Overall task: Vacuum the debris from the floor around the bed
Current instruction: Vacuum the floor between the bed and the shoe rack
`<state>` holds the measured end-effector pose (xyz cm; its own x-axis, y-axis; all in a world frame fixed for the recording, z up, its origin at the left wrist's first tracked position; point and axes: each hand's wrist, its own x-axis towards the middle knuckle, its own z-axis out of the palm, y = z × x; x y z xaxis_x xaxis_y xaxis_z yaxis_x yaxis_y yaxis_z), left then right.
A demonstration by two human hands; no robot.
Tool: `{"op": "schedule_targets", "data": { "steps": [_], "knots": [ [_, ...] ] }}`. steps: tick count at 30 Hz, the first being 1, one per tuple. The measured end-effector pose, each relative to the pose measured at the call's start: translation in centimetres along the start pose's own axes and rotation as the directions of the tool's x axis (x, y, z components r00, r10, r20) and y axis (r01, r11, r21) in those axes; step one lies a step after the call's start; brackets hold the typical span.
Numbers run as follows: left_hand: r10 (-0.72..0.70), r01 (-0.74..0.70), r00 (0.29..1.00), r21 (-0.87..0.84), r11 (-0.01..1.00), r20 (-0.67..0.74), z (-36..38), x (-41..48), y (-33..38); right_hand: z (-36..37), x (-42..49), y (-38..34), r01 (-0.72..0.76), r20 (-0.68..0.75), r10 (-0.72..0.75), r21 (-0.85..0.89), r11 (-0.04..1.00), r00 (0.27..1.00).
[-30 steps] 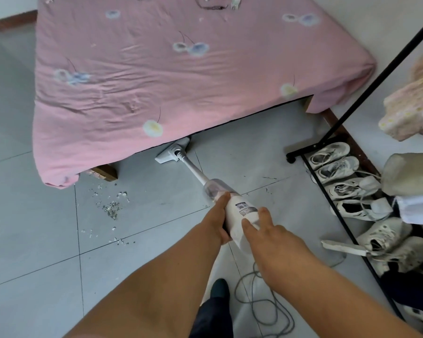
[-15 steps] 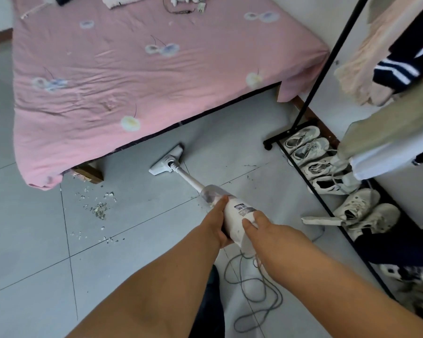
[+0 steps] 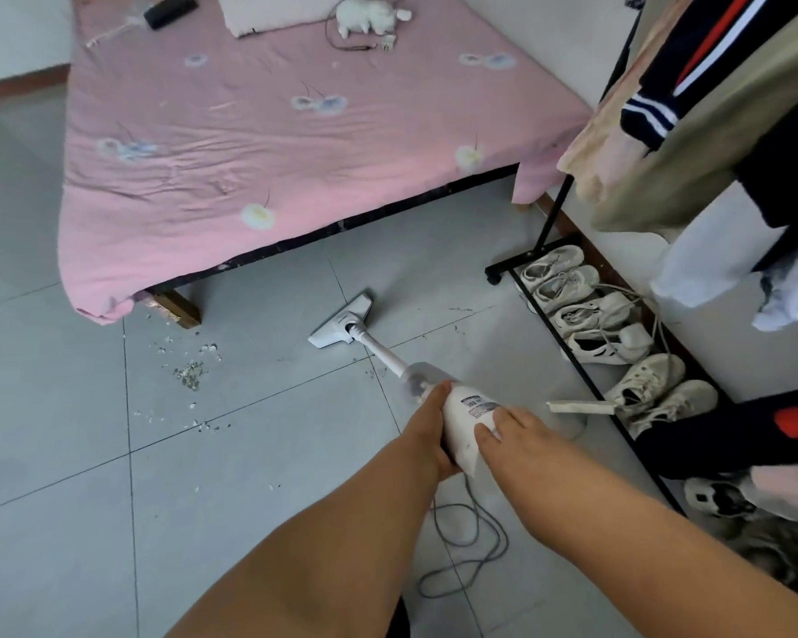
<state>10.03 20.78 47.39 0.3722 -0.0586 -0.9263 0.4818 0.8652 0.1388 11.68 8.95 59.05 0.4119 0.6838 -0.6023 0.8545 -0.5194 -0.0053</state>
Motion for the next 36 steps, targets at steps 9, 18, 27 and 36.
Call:
{"op": "schedule_targets", "data": {
  "steps": [9, 18, 27, 36],
  "knots": [
    [0.037, -0.038, 0.999, -0.078, 0.996, -0.013, -5.8, -0.1, 6.5, -3.6, 6.0, -5.2, 0.052, 0.054, -0.053, 0.031, 0.998, 0.997],
    [0.093, -0.102, 0.994, -0.194, 0.976, -0.056, -12.9, 0.3, 14.8, -9.2, 13.3, -10.2, 0.171, 0.010, -0.171, 0.004, 0.985, 0.985],
    [0.192, -0.186, 0.981, -0.375, 0.908, -0.022, -16.4, 1.3, 18.5, -11.6, 18.2, -12.0, 0.253, 0.012, -0.254, 0.017, 0.967, 0.967],
    [0.080, -0.075, 0.997, -0.367, 0.927, 0.000, -13.9, 2.0, 16.4, -9.3, 16.1, -8.6, 0.169, 0.101, -0.177, 0.083, 0.982, 0.979]
  ]
}}
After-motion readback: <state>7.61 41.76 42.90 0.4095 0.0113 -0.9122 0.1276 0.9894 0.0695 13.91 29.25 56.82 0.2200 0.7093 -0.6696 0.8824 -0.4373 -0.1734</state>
